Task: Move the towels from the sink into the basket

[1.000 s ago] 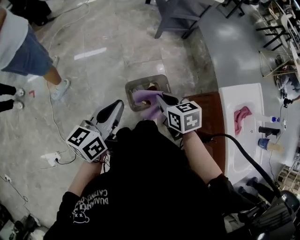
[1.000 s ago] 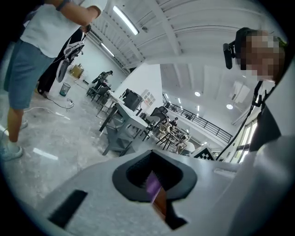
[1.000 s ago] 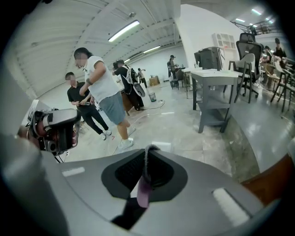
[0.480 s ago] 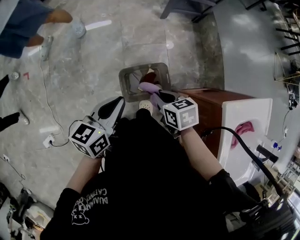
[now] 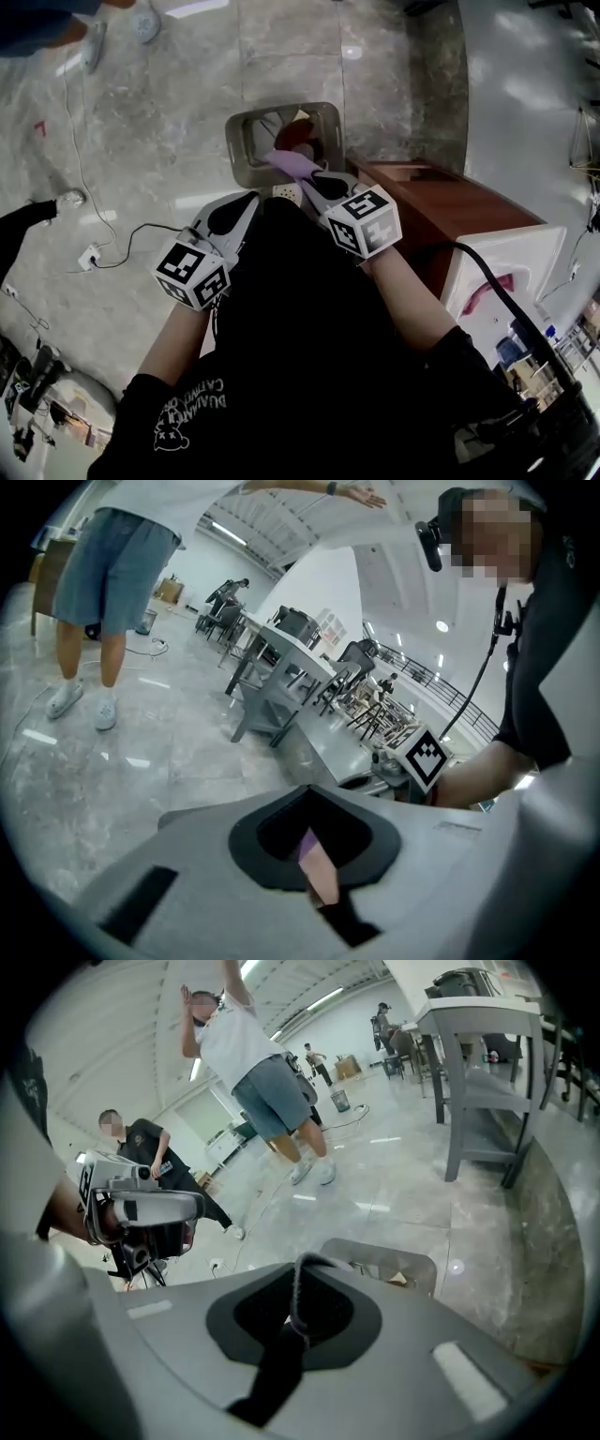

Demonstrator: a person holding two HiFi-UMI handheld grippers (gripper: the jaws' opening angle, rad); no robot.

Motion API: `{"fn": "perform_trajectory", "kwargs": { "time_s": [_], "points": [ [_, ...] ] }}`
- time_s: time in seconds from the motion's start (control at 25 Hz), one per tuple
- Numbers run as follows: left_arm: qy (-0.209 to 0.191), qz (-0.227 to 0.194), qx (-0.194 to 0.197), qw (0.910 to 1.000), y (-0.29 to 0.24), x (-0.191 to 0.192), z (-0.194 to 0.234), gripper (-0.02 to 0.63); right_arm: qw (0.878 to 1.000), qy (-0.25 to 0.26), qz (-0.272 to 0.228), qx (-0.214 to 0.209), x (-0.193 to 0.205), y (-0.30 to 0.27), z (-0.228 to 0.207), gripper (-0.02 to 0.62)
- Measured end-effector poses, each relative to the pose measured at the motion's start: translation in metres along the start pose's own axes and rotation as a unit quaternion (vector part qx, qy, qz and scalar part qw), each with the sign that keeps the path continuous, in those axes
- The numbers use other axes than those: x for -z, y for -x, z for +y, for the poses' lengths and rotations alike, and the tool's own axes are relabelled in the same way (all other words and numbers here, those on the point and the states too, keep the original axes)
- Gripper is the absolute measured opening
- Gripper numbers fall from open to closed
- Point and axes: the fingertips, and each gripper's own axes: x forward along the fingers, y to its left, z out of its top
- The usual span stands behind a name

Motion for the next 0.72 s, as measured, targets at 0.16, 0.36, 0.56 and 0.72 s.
{"fn": "perform_trajectory", "kwargs": {
  "time_s": [0.16, 0.36, 0.56, 0.72],
  "points": [
    [-0.025, 0.045, 0.001, 0.9987, -0.036, 0.057, -0.002, 0.003, 1.000, -0.009, 0.001, -0.004, 0.051, -0.023, -0.032, 0.021],
    [0.017, 0.059, 0.010, 0.9981, -0.051, 0.077, 0.020, 0.003, 0.999, -0.035, 0.008, 0.008, 0.070, -0.051, -0.055, 0.021],
    [0.072, 0.039, 0.013, 0.9966, -0.067, 0.097, 0.051, 0.003, 0.999, -0.054, 0.010, 0.002, 0.085, -0.083, -0.069, 0.021],
    [0.073, 0.044, -0.009, 0.9963, -0.087, 0.127, 0.089, 0.004, 0.999, -0.052, -0.001, -0.004, 0.101, -0.115, -0.084, 0.021]
  ]
}}
